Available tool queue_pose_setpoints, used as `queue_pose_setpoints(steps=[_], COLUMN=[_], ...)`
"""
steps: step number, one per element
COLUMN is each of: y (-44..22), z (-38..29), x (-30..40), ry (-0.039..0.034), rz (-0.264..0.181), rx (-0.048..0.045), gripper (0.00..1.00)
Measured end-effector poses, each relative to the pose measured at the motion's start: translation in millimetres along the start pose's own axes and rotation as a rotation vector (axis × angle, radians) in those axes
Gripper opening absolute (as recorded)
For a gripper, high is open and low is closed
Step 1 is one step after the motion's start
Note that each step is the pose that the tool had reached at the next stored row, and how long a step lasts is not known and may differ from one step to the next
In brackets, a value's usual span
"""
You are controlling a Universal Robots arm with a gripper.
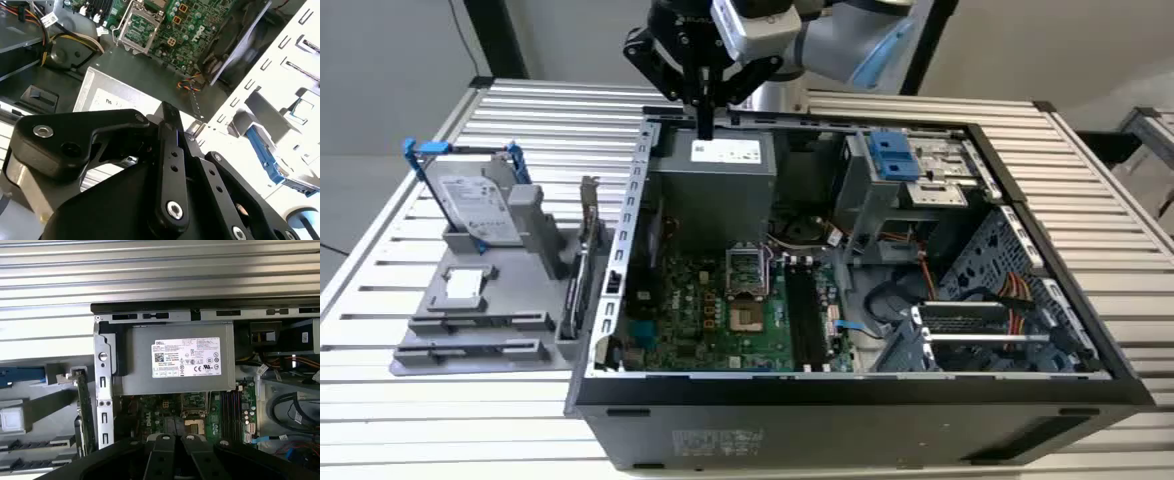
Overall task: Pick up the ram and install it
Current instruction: 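Reach for the ram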
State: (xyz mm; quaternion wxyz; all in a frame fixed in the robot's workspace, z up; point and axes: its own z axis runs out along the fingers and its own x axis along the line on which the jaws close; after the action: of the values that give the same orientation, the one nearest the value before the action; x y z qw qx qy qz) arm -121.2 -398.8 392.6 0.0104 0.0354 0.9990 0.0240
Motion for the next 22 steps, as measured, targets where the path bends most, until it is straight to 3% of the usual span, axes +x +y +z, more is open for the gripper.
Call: queue_pose_setpoints(steps=[22], y=[-0.5], z=[-0.2], x=[6.6], ry=[0.0], rz=[0.0], rx=[0.0], gripper=[0.0])
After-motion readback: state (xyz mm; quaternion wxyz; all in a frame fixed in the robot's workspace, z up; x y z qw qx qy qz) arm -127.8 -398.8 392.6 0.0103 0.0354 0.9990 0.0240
